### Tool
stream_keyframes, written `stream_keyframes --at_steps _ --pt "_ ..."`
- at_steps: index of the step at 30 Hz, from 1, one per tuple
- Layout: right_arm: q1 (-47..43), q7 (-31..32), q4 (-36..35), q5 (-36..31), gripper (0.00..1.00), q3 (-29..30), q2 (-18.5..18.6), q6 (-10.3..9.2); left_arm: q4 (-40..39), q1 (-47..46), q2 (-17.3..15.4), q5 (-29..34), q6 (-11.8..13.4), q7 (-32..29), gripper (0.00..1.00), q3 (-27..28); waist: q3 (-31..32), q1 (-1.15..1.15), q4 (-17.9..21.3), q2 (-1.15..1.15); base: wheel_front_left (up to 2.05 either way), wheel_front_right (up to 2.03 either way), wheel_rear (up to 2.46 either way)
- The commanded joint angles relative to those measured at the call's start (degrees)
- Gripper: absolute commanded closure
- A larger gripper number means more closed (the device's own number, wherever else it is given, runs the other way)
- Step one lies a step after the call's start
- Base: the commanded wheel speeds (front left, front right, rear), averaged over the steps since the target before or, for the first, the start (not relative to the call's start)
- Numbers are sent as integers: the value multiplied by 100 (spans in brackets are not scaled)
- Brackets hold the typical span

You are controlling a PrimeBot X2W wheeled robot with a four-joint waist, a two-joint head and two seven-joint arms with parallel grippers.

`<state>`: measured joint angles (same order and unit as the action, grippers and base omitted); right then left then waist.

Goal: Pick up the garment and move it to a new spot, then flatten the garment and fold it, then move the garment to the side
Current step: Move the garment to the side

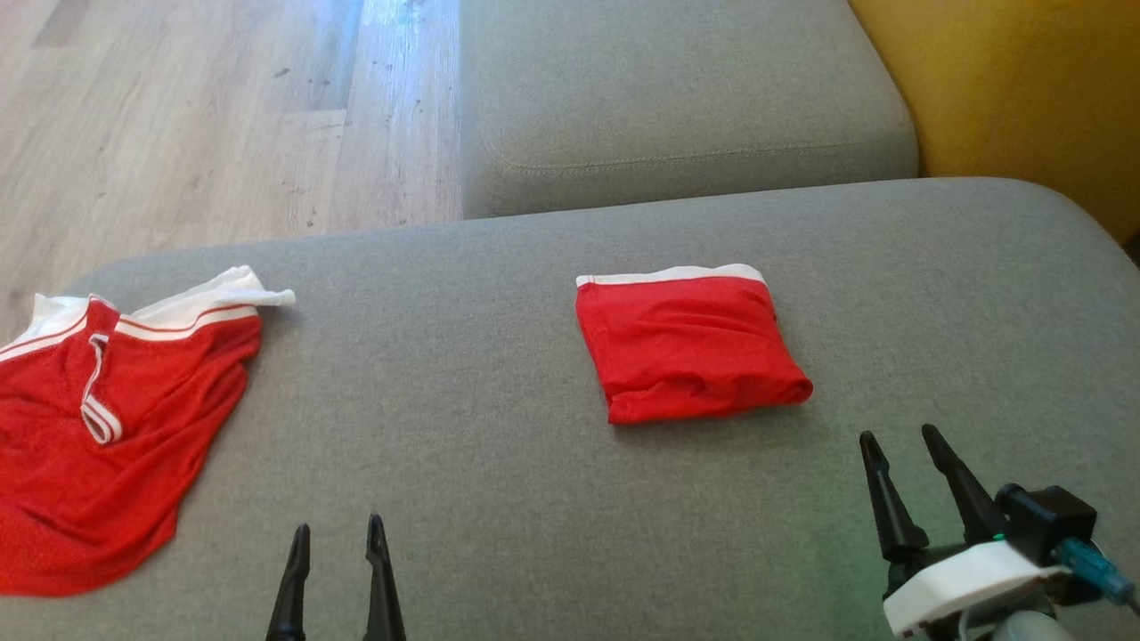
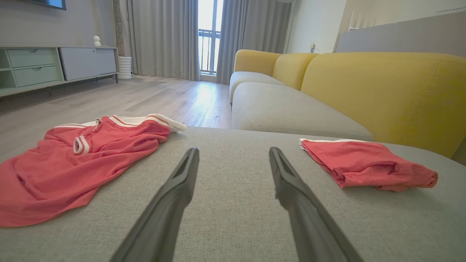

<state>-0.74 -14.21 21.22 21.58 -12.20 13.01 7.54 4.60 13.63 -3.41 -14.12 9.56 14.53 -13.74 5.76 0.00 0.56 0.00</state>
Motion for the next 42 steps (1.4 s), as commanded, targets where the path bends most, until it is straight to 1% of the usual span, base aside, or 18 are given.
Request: stream_keyframes --at_steps 1,12,17,20,24,25,31,32,33,36,42 --pt "129 -78 -197 -74 0 -47 5 -5 -139 -199 -25 39 -5 47 0 193 -6 0 -1 0 0 0 0" --pt "120 -78 -201 -81 0 -8 -47 -5 -85 -258 -91 173 53 47 0 117 -82 0 -38 0 0 0 0" --pt "207 -78 -124 -22 0 -27 -29 -5 -60 -327 -100 260 81 47 0 55 -266 0 -108 0 0 0 0" --pt "422 -13 -2 53 0 -78 -3 -5 -58 -415 -88 303 90 47 0 -10 -511 0 -177 0 0 0 0" --pt "921 332 76 245 0 -29 62 -5 -98 -616 -63 328 85 47 0 -96 -982 0 -264 0 0 0 0" --pt "921 332 76 245 0 -29 62 -5 -98 -616 -63 328 85 47 0 -96 -982 0 -264 0 0 0 0" --pt "1957 1069 285 630 0 165 166 -5 -29 -1091 -18 373 2 47 0 -312 -1588 0 -477 0 0 0 0" --pt "2127 1197 366 681 0 187 181 -5 -9 -1163 -11 377 -8 47 0 -344 -1657 0 -509 0 0 0 0" --pt "2428 1464 589 749 0 200 201 -5 46 -1304 0 379 -37 47 0 -396 -1761 0 -574 0 0 0 0" --pt "2769 1794 962 875 0 186 183 -5 141 -1492 14 384 -73 47 0 -466 -1863 0 -663 0 0 0 0" --pt "3094 2038 1719 974 0 204 172 -5 248 -1699 34 370 -81 47 0 -586 -1954 0 -777 0 0 0 0"
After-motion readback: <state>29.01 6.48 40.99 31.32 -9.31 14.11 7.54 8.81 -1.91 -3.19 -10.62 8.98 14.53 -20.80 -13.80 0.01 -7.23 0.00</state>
